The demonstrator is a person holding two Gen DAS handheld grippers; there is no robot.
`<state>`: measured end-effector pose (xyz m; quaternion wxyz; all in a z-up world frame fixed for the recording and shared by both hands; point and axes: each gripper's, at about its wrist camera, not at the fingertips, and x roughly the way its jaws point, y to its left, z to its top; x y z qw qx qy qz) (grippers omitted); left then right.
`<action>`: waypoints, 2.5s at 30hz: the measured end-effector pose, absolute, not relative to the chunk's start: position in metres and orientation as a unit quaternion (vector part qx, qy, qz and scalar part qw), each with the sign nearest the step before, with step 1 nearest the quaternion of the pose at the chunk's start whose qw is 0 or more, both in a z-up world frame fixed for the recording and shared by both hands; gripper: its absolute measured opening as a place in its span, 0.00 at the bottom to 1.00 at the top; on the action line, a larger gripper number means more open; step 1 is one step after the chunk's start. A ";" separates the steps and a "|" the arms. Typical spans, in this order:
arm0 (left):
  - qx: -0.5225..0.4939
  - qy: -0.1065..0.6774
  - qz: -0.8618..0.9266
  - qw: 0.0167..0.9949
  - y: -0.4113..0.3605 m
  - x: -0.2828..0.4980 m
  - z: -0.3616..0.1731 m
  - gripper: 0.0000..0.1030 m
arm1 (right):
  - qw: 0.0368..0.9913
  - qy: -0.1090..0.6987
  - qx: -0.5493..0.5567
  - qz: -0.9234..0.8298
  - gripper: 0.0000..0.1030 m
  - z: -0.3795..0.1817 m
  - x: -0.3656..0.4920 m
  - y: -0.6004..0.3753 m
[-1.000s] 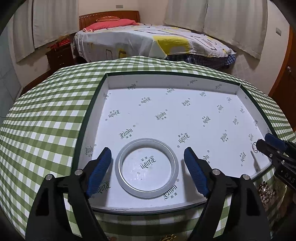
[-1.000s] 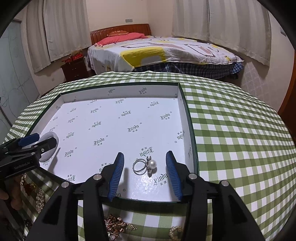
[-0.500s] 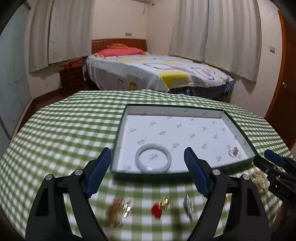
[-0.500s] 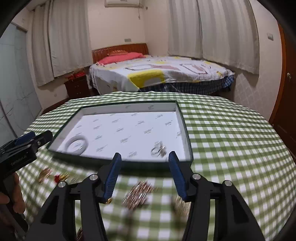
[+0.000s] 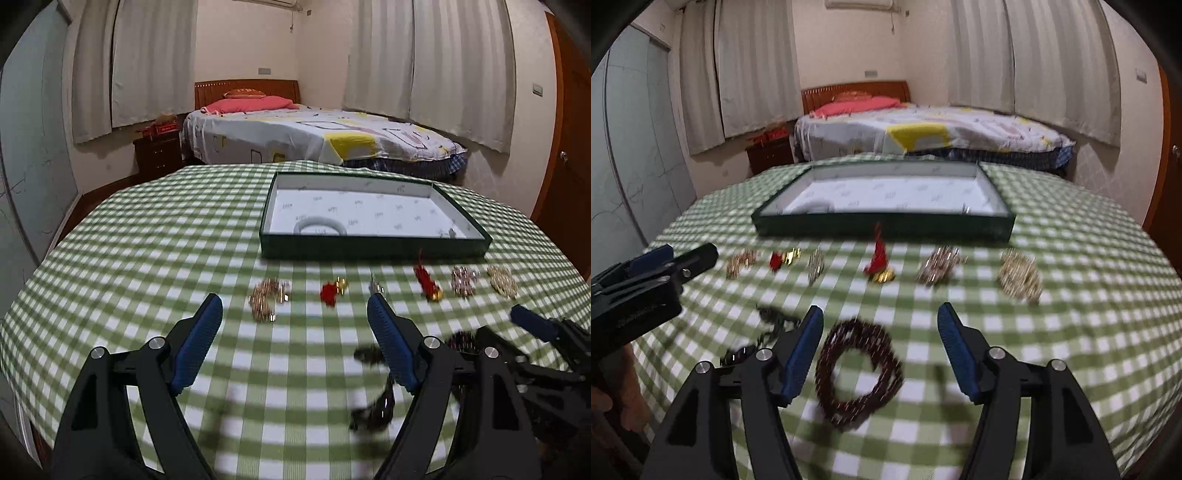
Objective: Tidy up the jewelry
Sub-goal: 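Withdraw both tools from the box back toward the jewelry row, then grasp the dark red bead bracelet with the right tool while the left grasps the black pendant, then carry the bracelet and pendant into the box while both tools open to release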
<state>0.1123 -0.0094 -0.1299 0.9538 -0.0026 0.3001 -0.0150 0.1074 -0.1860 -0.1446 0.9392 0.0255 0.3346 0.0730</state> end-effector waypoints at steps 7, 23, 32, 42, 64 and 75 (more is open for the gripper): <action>0.005 0.311 -0.019 0.950 -0.010 0.095 -0.142 0.77 | 0.931 0.358 0.020 0.070 0.69 -0.156 0.108 -0.178; 0.014 0.331 -0.038 0.943 -0.023 0.091 -0.155 0.77 | 0.915 0.395 0.014 0.081 0.16 -0.167 0.109 -0.180; 0.033 0.352 -0.067 0.933 -0.043 0.091 -0.167 0.65 | 0.923 0.377 0.040 0.062 0.15 -0.156 0.106 -0.207; 0.040 0.384 -0.098 0.917 -0.053 0.096 -0.181 0.40 | 0.925 0.370 0.059 0.066 0.15 -0.155 0.105 -0.218; 0.020 0.346 -0.098 0.933 -0.043 0.093 -0.162 0.16 | 0.935 0.340 0.063 0.076 0.15 -0.140 0.101 -0.219; 0.014 0.295 -0.102 0.950 -0.044 0.100 -0.124 0.16 | 0.944 0.314 0.056 0.081 0.15 -0.119 0.105 -0.219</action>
